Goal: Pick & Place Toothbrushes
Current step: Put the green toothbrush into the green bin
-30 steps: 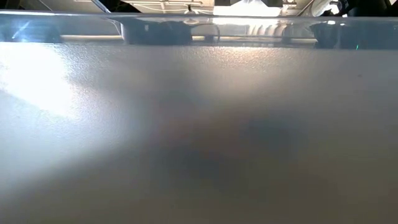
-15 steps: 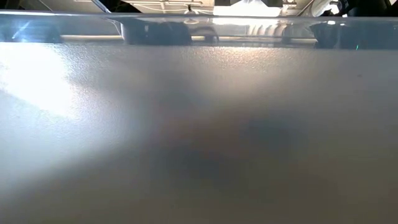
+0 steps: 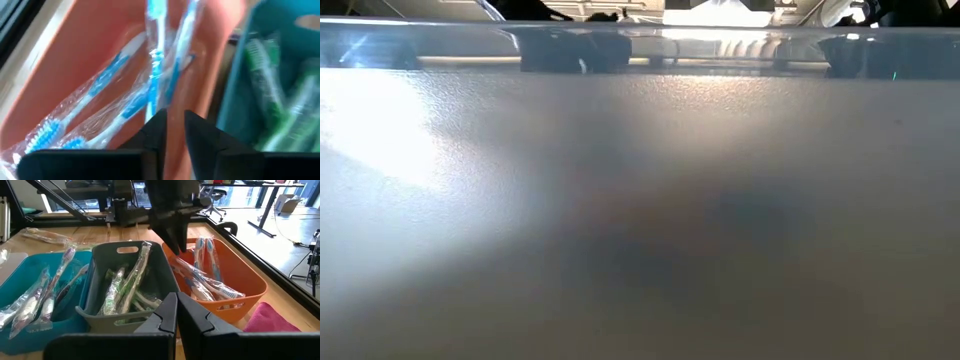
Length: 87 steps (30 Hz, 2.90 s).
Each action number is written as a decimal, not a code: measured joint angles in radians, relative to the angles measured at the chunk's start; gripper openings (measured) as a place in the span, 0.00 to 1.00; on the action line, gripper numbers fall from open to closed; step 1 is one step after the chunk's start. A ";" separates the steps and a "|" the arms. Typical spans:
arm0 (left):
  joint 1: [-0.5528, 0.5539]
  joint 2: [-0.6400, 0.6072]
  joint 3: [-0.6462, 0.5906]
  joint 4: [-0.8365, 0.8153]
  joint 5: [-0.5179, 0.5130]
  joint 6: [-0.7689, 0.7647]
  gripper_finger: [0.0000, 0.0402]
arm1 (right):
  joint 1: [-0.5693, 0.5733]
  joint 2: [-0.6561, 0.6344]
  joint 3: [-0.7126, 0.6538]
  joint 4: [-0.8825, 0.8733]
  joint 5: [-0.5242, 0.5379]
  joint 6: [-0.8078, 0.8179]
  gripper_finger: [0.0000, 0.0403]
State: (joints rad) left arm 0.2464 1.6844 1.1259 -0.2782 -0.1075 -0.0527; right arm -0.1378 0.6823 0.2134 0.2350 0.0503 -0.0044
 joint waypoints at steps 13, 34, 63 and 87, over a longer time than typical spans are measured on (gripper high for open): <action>-0.055 -0.136 0.001 -0.223 -0.009 0.009 0.01 | 0.000 0.000 0.000 -0.001 0.000 0.003 0.01; -0.508 -0.145 0.000 -0.594 -0.008 -0.527 0.01 | 0.000 0.000 0.000 0.000 0.000 0.004 0.01; -0.600 -0.145 0.000 -0.846 -0.091 -0.790 0.01 | 0.000 0.000 0.000 0.000 -0.001 0.011 0.01; -0.594 -0.144 0.000 -0.722 -0.106 -0.703 0.01 | 0.000 0.000 0.000 0.000 0.000 0.011 0.01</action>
State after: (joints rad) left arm -0.3474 1.5406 1.1259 -1.0000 -0.2134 -0.7558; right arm -0.1379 0.6821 0.2134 0.2352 0.0505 0.0071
